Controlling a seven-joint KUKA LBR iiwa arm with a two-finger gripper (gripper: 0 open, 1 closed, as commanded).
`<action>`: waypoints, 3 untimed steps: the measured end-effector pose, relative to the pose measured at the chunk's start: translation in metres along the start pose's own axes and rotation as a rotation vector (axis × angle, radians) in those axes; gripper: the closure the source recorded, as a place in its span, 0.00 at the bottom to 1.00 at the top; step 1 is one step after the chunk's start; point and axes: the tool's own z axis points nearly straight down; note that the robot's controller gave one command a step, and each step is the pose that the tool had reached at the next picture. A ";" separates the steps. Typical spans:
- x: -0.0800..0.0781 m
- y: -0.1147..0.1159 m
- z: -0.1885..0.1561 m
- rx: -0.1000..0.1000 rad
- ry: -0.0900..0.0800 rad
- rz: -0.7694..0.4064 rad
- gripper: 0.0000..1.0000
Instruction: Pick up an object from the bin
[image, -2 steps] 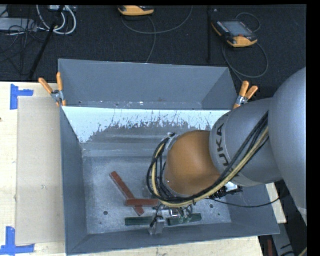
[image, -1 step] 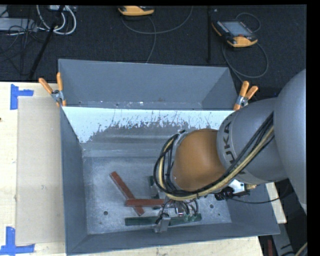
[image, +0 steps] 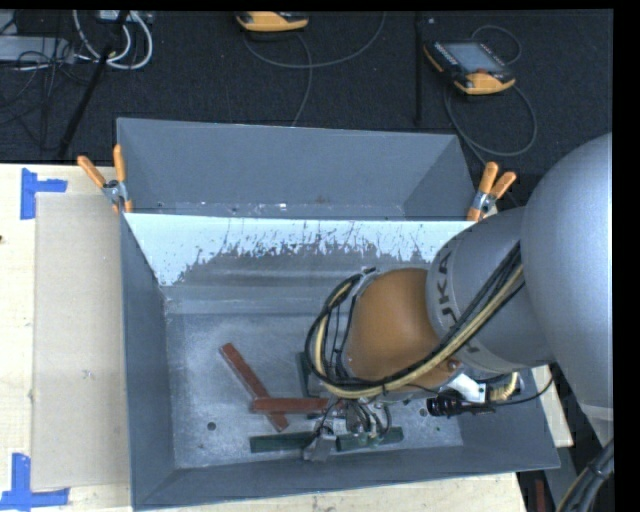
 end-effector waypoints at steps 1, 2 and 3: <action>-0.001 0.000 0.000 0.001 0.003 0.003 0.00; -0.003 0.000 -0.002 0.000 -0.001 0.006 1.00; -0.004 0.000 -0.037 0.001 0.005 0.011 1.00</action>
Offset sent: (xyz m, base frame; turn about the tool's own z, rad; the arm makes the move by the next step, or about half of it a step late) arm 0.0000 0.0000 0.0000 0.0000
